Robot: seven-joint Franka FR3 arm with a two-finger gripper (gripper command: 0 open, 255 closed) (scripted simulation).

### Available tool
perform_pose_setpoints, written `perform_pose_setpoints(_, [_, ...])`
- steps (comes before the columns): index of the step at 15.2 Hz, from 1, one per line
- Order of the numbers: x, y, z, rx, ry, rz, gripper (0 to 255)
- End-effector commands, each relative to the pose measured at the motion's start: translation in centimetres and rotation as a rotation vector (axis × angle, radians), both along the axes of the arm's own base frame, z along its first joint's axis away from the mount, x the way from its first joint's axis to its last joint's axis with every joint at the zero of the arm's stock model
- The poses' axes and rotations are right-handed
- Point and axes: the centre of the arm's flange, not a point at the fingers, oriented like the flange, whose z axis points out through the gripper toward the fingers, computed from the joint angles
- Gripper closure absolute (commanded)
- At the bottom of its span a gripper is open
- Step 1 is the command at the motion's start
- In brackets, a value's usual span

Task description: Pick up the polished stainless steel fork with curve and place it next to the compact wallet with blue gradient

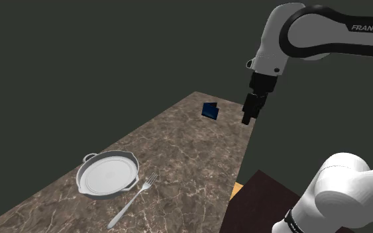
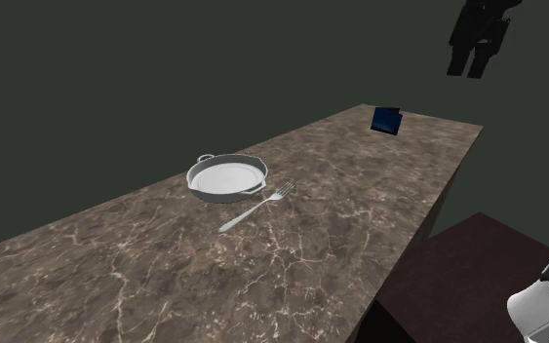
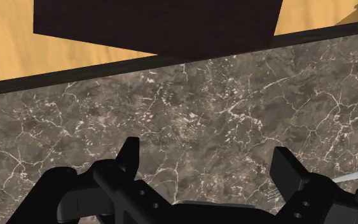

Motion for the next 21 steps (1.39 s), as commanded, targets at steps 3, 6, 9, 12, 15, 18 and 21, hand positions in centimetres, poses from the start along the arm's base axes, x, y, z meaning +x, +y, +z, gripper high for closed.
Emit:
perform_pose_setpoints(3, [-0.1, 1.9, -1.7, 0.004, -0.015, -0.064, 0])
perform_pose_setpoints(6, [0.1, 4.7, -4.3, 0.009, -0.038, -0.159, 0])
perform_pose_setpoints(9, [0.6, 7.5, -6.9, 0.015, -0.061, -0.255, 0])
perform_pose_setpoints(12, [1.4, 10.2, -9.4, 0.02, -0.084, -0.351, 0])
perform_pose_setpoints(15, [2.5, 12.9, -11.9, 0.026, -0.107, -0.446, 0])
perform_pose_setpoints(18, [3.9, 15.5, -14.4, 0.031, -0.13, -0.542, 0])
perform_pose_setpoints(21, [5.6, 17.9, -16.8, 0.037, -0.153, -0.638, 0])
